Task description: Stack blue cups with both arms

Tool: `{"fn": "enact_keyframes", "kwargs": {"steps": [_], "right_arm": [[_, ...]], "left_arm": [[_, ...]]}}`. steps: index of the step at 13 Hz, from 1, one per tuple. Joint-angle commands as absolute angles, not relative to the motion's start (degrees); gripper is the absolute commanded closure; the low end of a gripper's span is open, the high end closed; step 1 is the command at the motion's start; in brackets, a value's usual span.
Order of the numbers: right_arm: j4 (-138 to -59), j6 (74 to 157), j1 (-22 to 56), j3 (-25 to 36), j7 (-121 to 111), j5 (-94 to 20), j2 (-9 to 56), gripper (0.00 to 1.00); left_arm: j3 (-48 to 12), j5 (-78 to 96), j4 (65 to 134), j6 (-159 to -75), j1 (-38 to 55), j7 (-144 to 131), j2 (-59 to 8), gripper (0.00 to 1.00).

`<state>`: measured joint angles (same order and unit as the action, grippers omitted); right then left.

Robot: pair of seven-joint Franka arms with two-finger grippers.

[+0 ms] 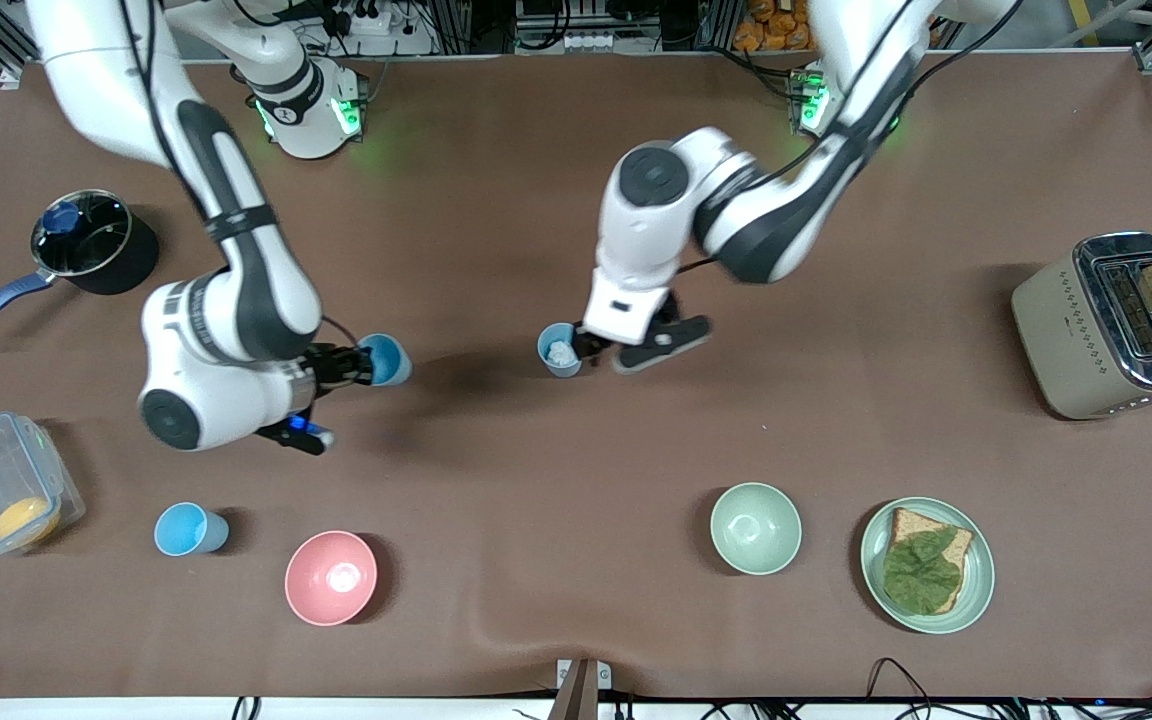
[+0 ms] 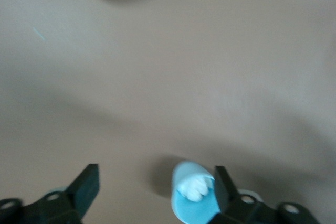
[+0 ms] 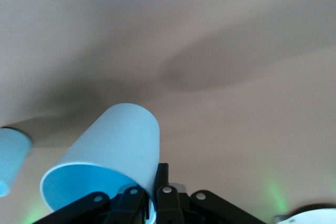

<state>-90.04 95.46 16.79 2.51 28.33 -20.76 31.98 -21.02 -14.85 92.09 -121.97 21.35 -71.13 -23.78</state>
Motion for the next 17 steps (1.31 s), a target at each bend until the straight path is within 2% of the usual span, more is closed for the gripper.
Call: {"fn": "enact_keyframes", "kwargs": {"steps": [1, 4, 9, 12, 17], "right_arm": [[-89.1, 97.6, 20.1, 3.1, 34.2, -27.0, 31.3, 0.99], [-88.5, 104.4, 26.2, 3.1, 43.7, -28.4, 31.6, 0.99], [-87.2, 109.2, 32.5, 3.1, 52.5, -31.5, 32.2, 0.99], [-87.2, 109.8, 34.7, 3.1, 55.4, -31.6, 32.3, 0.99], [-87.7, 112.8, 36.9, 3.2, 56.3, -31.6, 34.1, 0.99]], "left_arm": [[-21.7, -13.7, 94.5, -115.3, 13.3, -58.8, -15.0, 0.0], [-21.7, -10.2, 94.5, -110.3, 3.5, -40.4, -9.3, 0.0], [-21.4, -6.4, 93.3, -105.2, -7.5, -22.0, -4.1, 0.0], [-21.3, -5.5, 87.6, -97.6, -10.5, -16.8, -3.9, 0.0], [-20.1, -4.6, 87.0, -96.5, -11.7, -13.4, -2.3, 0.0]]}}
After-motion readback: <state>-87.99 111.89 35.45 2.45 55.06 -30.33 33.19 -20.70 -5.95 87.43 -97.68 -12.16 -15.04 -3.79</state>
